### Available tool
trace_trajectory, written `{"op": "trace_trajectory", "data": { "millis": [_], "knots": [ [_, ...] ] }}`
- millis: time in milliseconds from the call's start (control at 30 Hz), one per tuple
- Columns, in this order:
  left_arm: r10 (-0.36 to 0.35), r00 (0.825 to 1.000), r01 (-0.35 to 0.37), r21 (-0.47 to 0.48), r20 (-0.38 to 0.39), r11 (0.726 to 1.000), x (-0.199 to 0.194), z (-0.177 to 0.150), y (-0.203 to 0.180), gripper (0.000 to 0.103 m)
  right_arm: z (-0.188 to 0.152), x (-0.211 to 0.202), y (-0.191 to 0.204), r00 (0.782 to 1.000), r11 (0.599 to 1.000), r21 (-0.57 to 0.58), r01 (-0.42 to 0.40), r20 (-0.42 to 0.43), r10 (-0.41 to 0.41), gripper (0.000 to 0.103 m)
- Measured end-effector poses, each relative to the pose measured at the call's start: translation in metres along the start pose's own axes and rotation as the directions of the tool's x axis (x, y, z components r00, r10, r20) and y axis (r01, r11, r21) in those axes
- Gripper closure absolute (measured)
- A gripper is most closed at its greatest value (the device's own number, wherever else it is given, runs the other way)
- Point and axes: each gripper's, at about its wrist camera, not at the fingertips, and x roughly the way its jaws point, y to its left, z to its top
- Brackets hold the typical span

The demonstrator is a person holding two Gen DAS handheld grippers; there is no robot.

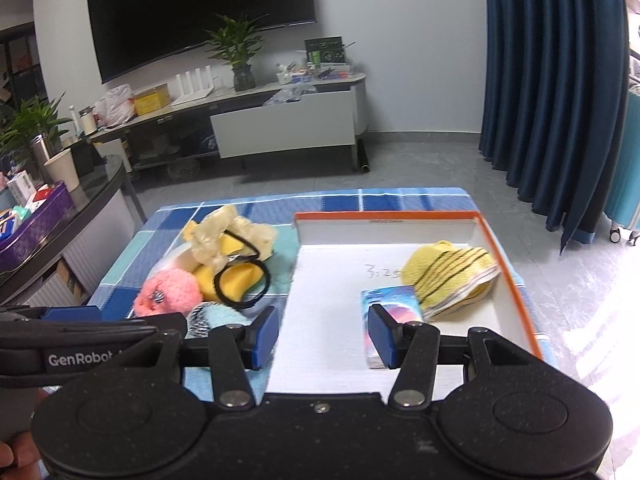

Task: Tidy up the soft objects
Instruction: 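Withdraw both open tools from the box back toward the table items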

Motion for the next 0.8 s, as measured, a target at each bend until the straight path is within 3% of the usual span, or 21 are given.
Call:
{"op": "trace_trajectory", "data": {
  "millis": [800],
  "knots": [
    [0.038,0.999,-0.039,-0.071,-0.017,0.997,-0.001,-0.023,0.052,0.007,-0.016,0.02,0.045,0.995,0.994,-0.063,-0.085,-0.062,0.082,0.039]
  ]
}}
